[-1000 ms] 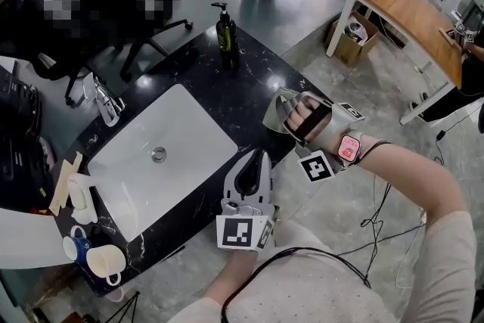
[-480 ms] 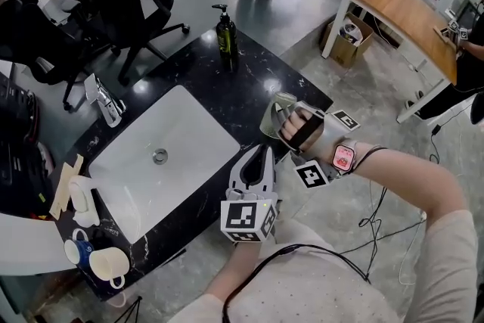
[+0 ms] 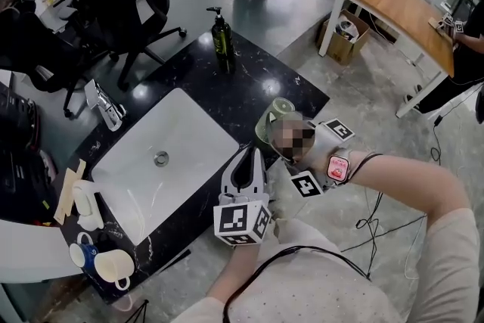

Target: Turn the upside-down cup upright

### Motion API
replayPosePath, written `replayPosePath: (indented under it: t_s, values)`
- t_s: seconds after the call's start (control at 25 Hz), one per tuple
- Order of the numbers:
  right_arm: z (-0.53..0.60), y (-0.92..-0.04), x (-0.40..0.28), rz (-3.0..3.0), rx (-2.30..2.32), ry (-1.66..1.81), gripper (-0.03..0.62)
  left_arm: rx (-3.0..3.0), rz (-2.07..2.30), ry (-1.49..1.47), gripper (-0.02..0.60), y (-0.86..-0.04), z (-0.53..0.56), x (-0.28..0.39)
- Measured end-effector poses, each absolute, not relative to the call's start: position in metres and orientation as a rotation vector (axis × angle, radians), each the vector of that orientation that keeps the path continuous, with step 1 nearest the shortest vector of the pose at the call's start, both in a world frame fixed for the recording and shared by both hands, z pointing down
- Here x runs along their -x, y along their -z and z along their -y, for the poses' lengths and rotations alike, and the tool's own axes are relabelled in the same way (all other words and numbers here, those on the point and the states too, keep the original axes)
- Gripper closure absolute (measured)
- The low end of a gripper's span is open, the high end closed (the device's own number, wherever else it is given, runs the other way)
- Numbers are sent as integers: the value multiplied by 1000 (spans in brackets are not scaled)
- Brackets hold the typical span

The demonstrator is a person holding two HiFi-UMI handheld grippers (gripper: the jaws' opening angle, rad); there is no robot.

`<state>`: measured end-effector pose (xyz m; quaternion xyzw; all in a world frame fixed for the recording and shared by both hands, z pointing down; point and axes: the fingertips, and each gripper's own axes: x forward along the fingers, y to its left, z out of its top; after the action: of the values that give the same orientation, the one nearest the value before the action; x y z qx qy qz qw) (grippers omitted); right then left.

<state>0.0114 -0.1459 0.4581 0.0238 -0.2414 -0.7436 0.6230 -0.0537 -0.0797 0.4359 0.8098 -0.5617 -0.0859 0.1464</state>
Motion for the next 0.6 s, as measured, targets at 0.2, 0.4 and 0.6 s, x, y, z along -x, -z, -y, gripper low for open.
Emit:
replayPosePath:
  t_s: [0.2, 0.4, 0.6]
  values:
    - [138, -462, -2, 486, 29, 1688, 321, -2305, 1654, 266, 546, -433, 74, 63]
    - [122, -473, 8, 475, 112, 1678, 321, -2284, 1687, 266, 546, -431, 68, 74]
    - [121, -478, 13, 492, 149, 1656, 318, -2249, 1732, 263, 546, -432, 65, 87]
